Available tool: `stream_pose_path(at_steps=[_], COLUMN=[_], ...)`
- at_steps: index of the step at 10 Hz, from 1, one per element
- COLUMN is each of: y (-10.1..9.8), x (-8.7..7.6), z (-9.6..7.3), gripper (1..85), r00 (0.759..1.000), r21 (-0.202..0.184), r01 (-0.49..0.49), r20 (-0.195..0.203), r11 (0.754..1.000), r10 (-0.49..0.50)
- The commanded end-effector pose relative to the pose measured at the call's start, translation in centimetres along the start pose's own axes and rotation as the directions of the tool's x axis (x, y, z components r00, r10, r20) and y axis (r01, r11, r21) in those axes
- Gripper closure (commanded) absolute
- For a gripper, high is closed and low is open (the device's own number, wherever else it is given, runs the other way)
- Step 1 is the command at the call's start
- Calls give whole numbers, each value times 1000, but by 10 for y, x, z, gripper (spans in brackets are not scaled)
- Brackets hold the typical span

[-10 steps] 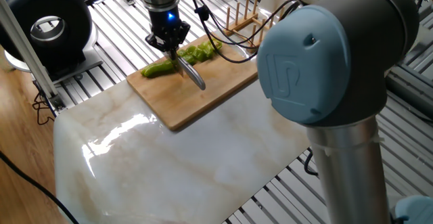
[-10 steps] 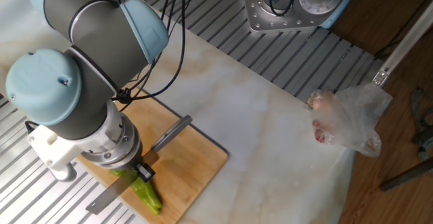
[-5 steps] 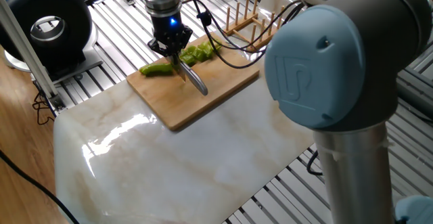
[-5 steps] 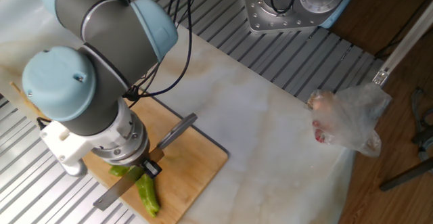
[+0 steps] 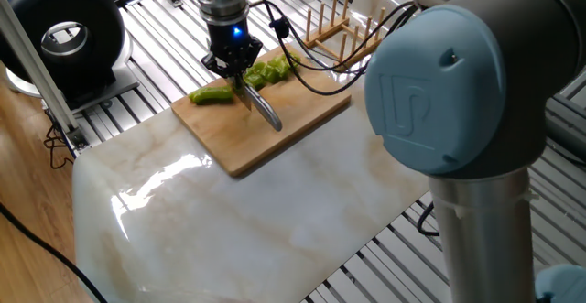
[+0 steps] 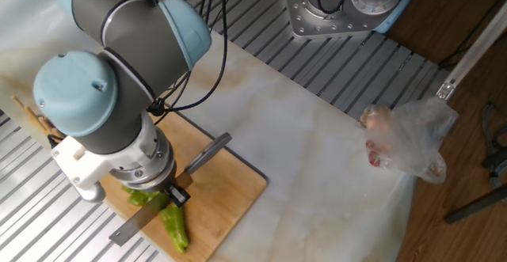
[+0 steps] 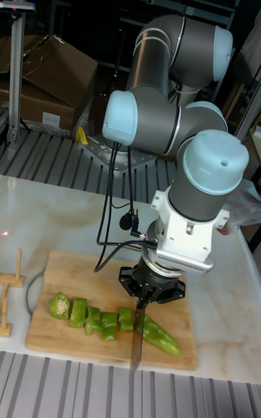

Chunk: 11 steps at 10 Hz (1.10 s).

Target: Chop the chili peppers

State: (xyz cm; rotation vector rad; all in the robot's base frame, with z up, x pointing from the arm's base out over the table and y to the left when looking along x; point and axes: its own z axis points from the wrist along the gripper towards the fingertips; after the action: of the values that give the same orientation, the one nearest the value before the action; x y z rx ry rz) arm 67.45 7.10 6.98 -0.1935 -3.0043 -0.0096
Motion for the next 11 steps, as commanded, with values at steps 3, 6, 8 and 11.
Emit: stream_pose_path(at_steps=[3,6,8,11], y=[-4,-2,-5,-1], x=[-3,-12,-20,-30], z=[-28,-30,-34,-42], gripper=[843,843,843,843], r00=[1000,999,998,989], r21=[-6,-12,-2,-12], r01=[0,8,20,96], r20=[-5,32,64,114], r11=[1000,1000,1000,995], r10=[0,-7,-20,-94])
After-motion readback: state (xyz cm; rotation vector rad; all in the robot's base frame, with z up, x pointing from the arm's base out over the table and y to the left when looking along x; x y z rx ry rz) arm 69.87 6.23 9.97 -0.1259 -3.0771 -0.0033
